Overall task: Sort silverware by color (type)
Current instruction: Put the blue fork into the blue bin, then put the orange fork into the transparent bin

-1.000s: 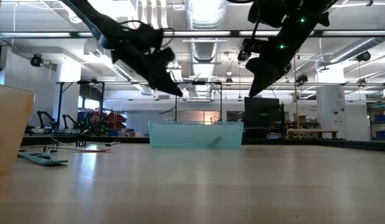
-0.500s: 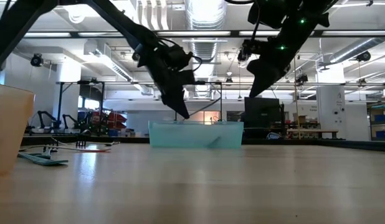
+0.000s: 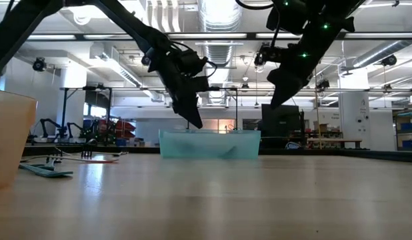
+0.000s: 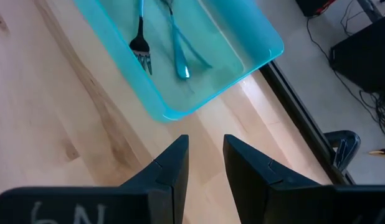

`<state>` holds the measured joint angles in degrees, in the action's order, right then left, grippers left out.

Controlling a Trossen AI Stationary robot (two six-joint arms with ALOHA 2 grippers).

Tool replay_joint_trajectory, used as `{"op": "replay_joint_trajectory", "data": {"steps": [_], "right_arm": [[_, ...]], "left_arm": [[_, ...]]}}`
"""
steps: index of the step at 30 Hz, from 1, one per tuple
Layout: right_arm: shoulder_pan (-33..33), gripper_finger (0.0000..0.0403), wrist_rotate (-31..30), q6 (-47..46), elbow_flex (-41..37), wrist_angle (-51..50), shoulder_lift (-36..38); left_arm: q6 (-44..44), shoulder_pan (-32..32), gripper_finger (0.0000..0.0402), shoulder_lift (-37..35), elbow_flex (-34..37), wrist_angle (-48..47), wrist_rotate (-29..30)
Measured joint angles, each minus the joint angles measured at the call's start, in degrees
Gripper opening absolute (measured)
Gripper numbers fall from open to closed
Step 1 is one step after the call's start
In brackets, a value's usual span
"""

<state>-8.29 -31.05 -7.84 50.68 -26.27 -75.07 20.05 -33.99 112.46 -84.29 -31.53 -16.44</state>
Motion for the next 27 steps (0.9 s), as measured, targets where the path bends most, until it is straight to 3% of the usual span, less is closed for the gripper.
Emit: {"op": "replay_joint_trajectory", "data": {"steps": [3, 8, 14, 22, 27], "right_arm": [[0.0, 0.0091, 0.01, -0.09, -0.2, -0.02, 0.0], [0.0, 0.0091, 0.01, -1.14, -0.39, -0.37, 0.0], [0.0, 0.0091, 0.01, -1.8, -1.41, -0.41, -0.01], [0.0, 0.0091, 0.01, -1.5, -2.63, -0.47, -0.04], [0.0, 0.0091, -0.01, -0.83, -2.63, -0.02, -0.04]], "left_arm": [[0.01, 0.18, 0.0084, 0.0, -0.8, -2.96, -0.01], [0.59, 0.32, 0.0088, -0.95, -4.41, -16.09, -0.01], [-0.09, 0.32, 0.0081, -7.35, -2.31, -28.85, 2.85], [-0.39, -0.13, 0.008, -23.04, 14.52, -31.35, 17.08], [-15.38, -0.51, 0.008, -31.53, 26.95, -25.11, 18.84]]}}
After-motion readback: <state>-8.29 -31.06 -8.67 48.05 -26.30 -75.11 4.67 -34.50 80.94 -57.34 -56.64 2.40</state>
